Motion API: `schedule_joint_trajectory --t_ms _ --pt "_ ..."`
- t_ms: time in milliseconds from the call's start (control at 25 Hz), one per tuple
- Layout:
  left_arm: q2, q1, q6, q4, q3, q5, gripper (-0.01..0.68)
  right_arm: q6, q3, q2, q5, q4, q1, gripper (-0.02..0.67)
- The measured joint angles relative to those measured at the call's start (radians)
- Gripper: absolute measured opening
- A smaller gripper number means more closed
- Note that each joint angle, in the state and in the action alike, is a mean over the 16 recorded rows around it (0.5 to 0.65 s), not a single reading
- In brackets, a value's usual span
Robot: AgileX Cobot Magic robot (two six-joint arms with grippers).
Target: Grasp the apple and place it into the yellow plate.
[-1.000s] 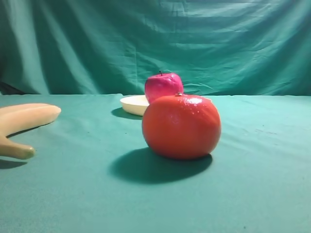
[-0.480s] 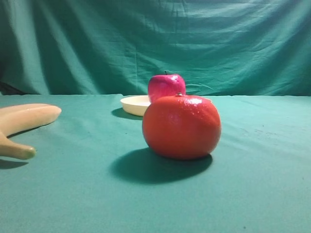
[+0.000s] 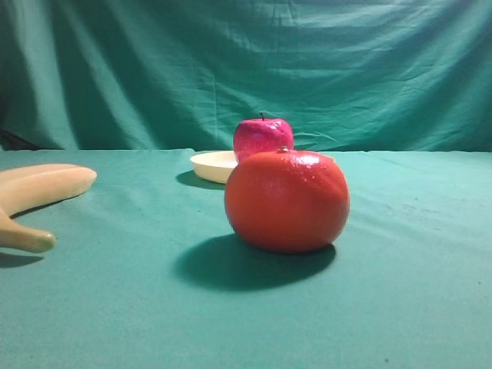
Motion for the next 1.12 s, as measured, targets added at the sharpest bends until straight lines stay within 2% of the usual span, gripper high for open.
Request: schedule_joint_trajectory --t_ms 280,480,880,1120 --pt "0.000 0.000 0.000 0.000 0.000 0.000 0.000 -0.025 0.059 -0.095 0.015 -0.010 -0.018 0.000" --pt "0.000 0.000 0.000 0.000 0.000 0.000 0.000 -0.051 0.162 -0.144 -0.082 -0.027 -0.074 0.000" --pt "0.000 0.000 0.000 0.000 0.000 0.000 0.000 -0.082 0.576 -0.345 -0.460 -0.058 -0.274 0.000" --pt "0.000 0.000 0.000 0.000 0.000 0.000 0.000 -0.082 0.832 -0.472 -0.597 -0.065 -0.375 0.000"
